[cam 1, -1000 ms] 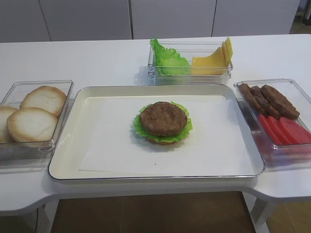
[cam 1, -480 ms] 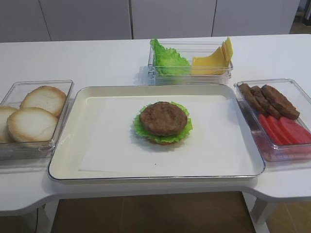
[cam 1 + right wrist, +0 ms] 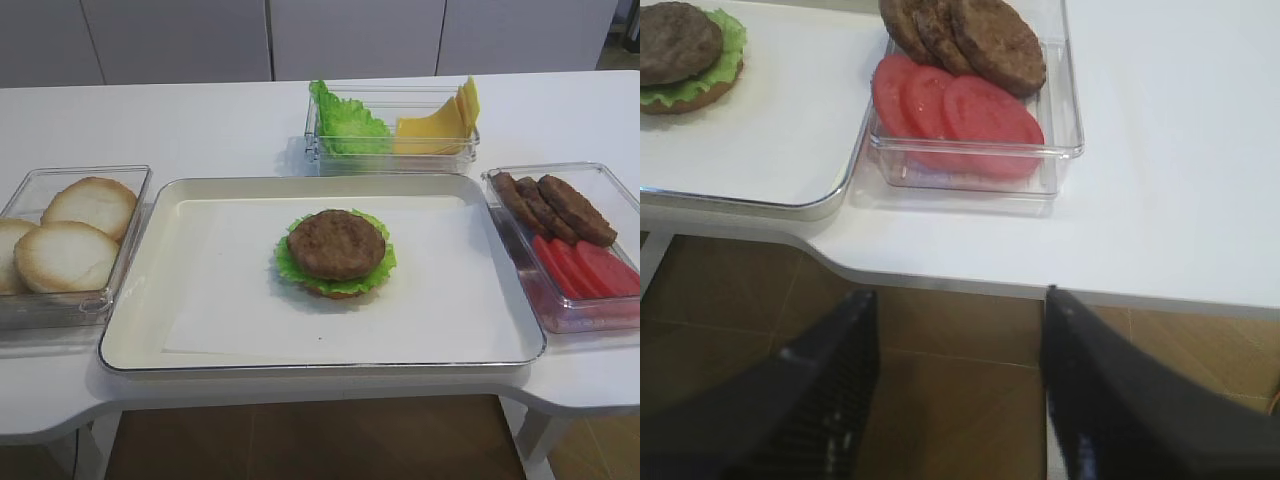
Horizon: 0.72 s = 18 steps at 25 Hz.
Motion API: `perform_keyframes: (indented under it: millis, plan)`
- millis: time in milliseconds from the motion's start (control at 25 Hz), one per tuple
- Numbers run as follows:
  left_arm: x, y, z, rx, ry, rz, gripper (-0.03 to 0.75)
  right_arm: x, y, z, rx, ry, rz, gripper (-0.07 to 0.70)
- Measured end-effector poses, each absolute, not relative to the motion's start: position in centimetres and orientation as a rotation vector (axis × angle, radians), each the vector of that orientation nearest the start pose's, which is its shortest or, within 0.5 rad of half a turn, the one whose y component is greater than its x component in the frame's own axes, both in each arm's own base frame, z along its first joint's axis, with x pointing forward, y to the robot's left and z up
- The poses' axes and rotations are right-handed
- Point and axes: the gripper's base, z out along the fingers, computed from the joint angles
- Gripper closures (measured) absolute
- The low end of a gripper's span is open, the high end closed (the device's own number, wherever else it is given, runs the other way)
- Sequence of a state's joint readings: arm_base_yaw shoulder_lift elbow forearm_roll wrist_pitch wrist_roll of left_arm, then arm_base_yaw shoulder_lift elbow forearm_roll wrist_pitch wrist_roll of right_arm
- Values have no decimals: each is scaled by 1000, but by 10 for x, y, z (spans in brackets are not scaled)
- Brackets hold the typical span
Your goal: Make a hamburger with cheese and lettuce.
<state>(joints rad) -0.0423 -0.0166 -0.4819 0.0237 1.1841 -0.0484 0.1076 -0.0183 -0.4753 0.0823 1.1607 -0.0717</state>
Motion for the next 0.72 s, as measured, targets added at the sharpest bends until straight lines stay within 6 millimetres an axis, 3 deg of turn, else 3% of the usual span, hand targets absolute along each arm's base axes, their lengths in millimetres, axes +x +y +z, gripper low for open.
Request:
perform_keyframes:
  millis: [720]
  plan:
    - [-11,2,263,-9,2169,-23,249,-10,7,263,-171,2137,108,232]
